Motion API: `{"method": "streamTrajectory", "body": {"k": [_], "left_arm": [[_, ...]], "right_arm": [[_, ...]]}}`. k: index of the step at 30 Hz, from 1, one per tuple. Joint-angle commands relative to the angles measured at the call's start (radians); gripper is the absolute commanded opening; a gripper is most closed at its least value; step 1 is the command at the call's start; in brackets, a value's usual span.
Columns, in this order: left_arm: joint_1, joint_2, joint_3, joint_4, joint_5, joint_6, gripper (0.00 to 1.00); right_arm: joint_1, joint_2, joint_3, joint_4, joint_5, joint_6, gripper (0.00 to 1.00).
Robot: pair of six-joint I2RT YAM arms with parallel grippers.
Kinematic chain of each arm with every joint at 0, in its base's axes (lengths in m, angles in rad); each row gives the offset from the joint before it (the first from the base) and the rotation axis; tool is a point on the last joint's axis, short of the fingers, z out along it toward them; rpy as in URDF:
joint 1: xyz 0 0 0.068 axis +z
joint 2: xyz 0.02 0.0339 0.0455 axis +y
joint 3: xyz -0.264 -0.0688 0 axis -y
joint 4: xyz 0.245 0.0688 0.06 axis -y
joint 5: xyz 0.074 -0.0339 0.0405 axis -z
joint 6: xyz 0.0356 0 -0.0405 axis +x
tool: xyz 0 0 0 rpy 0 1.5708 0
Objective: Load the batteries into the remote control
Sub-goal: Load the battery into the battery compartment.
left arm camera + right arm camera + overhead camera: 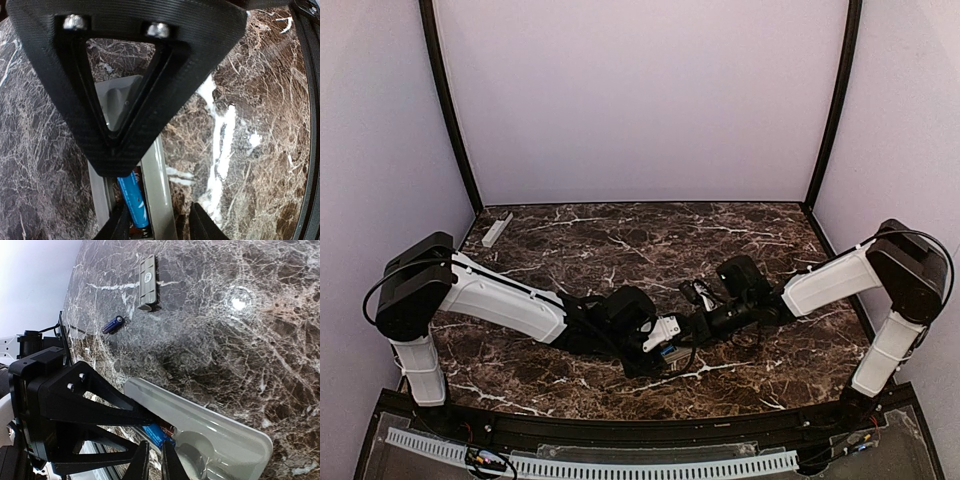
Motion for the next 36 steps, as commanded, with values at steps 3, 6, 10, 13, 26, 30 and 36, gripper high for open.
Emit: {"method": "streamTrajectory", "body": {"k": [3,6,10,13,26,30,36], "left_arm": [[-0.006,0.018,0.010,-0.049,-0.004,-0.011,0.42],[-0.006,0.019,0.011,-0.050,-0.004,-0.010,0.41],[-0.006,0.020,0.011,-0.050,-0.002,-0.010,0.41],[-0.006,0.021,0.013,-0.051,-0.002,-0.011,0.41],[-0.006,0.026,0.016,-0.051,0.000,-0.009,0.41],[-0.006,0.027,0.015,-0.051,-0.002,-0.013,0.41],[-0.006,0.029,0.013,-0.049,-0.004,-0.014,0.41]], "right_arm": [[0.012,0.007,0.031,-0.043,0.041,-0.014,0.10],[0.012,0.008,0.030,-0.046,0.041,-0.014,0.11],[0.014,0.007,0.030,-0.042,0.035,-0.012,0.16],[0.013,0.005,0.034,-0.043,0.041,-0.016,0.13],[0.023,0.017,0.041,-0.052,0.032,-0.022,0.09],[0.028,0.024,0.041,-0.054,0.032,-0.021,0.07],[0.043,0.055,0.055,-0.068,0.035,-0.025,0.04]]}}
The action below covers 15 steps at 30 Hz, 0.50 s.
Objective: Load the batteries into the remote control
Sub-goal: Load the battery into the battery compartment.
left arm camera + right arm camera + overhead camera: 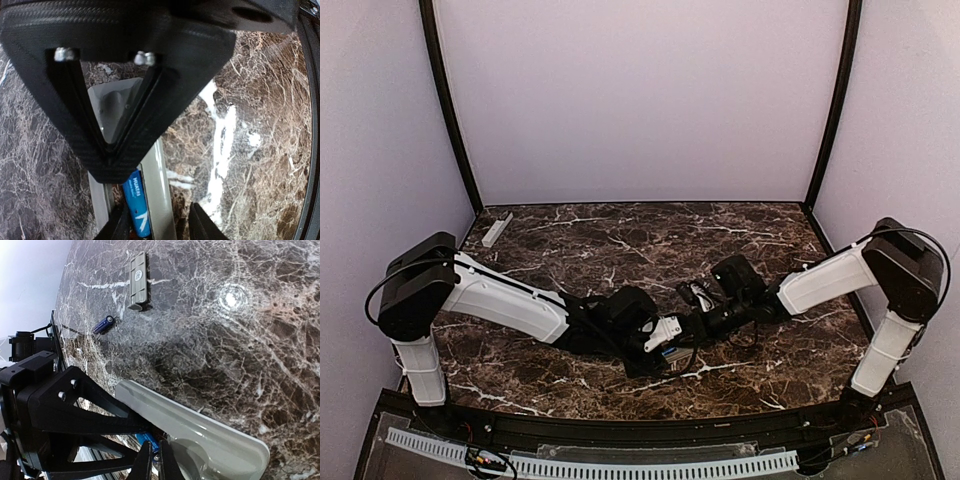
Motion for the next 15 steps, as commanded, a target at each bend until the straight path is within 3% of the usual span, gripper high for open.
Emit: {"method": "streamTrajectory", "body": {"k": [1,15], "left_arm": [[-0.006,0.019,0.002,-0.047,-0.006,-0.014,0.42],[-0.005,0.022,-0.002,-0.040,-0.010,-0.021,0.44]], "right_arm": [[0.029,0.042,0.019,-0.019,0.005,-0.014,0.04],[0.051,0.047,-0.013,-0.034,0.046,-0.043,0.03]]}}
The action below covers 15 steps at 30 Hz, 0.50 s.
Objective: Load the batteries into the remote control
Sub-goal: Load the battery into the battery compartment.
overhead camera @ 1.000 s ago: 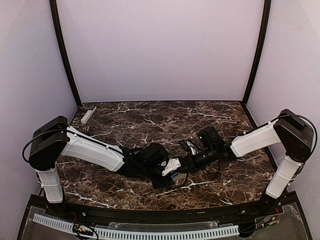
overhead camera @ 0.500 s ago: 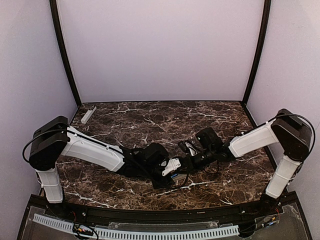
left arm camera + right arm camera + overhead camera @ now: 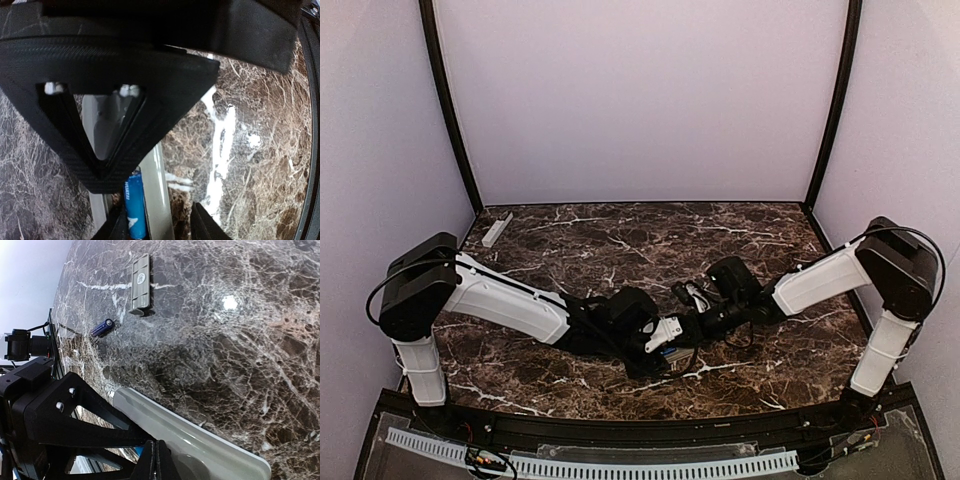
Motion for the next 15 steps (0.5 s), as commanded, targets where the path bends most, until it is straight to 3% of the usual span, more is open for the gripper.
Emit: {"method": "streamTrajectory", "body": {"k": [1,7,15], "left_arm": [[-0.005,0.017,-0.003,-0.048,-0.010,-0.018,0.44],[-0.005,0.017,-0.008,-0.049,-0.009,-0.019,0.44],[-0.005,0.018,-0.010,-0.049,-0.009,-0.019,0.43]], "right_arm": [[0.036,-0.002,-0.032,-0.059,0.035,-0.016,0.06],[0.029,-0.082,0.015,-0.114,0.064,-0.016,0.15],[0.005,-0.141,0.025,-0.162,0.084,-0.013,0.18]]}}
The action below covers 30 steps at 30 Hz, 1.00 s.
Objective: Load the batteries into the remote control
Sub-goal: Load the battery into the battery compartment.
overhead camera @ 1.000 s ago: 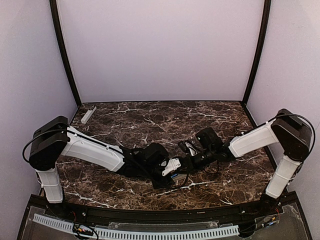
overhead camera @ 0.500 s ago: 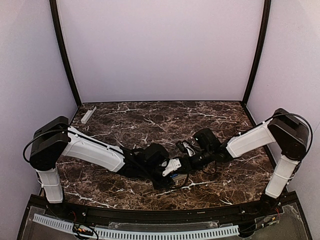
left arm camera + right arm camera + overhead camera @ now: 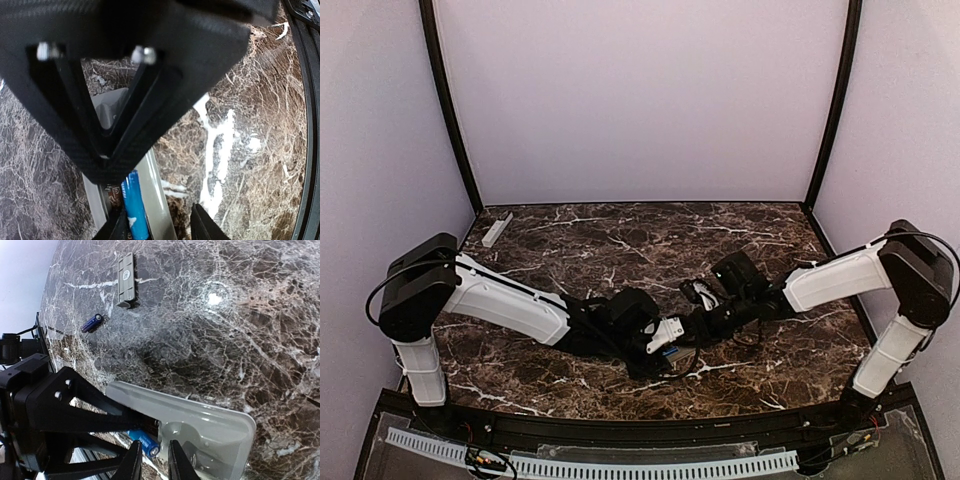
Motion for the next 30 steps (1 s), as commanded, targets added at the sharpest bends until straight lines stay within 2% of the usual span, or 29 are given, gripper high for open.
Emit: {"method": "streamTrajectory", "body": {"k": [1,9,18,27,30], "left_arm": [[-0.002,0.019,-0.010,-0.066,-0.007,-0.020,0.43],[-0.002,0.020,-0.015,-0.066,-0.012,-0.019,0.42],[-0.002,0.020,-0.014,-0.067,-0.022,-0.020,0.43],[-0.003,0.018,-0.015,-0.066,-0.023,-0.023,0.44],[-0.002,0.013,-0.015,-0.067,-0.026,-0.026,0.48]], "right_arm": [[0.002,-0.045,0.022,-0.017,0.006,-0.010,0.18],[0.005,-0.024,0.015,0.009,-0.035,-0.002,0.09],[0.028,0.014,0.017,0.000,-0.034,0.012,0.08],[0.033,0.026,0.021,-0.007,-0.016,0.013,0.13],[0.037,0.034,0.024,-0.011,-0.015,0.008,0.14]]}}
